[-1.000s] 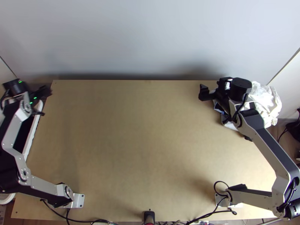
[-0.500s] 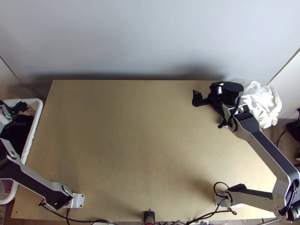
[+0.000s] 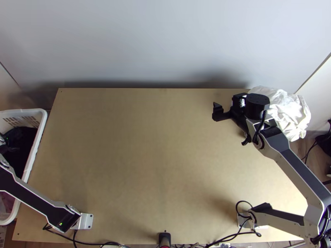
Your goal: Fold the t-shirt
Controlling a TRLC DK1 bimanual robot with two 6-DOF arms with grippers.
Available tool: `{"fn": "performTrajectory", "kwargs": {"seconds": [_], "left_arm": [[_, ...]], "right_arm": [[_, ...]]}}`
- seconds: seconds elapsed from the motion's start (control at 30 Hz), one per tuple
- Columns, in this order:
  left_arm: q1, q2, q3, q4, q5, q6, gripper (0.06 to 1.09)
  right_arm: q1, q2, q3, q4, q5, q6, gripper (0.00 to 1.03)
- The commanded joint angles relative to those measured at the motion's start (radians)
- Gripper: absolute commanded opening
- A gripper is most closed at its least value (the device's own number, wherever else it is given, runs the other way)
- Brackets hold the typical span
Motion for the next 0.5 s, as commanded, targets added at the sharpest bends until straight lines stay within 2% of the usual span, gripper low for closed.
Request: {"fn": "performTrajectory", "kwargs": {"seconds": [0.0,0.47], "left_arm": [[0.052,0.111,0.035,0.009,-0.002,0.019,1.04],[0.137,0.202,0.04,0.012,-0.002,0.041,1.04]], "right_arm": [[0.017,-0.012,-0.003,-0.013,0.022,-0.004,0.98],[0.04,-0.018,0.013,-0.033,0.062,-0.049,0.98]]}}
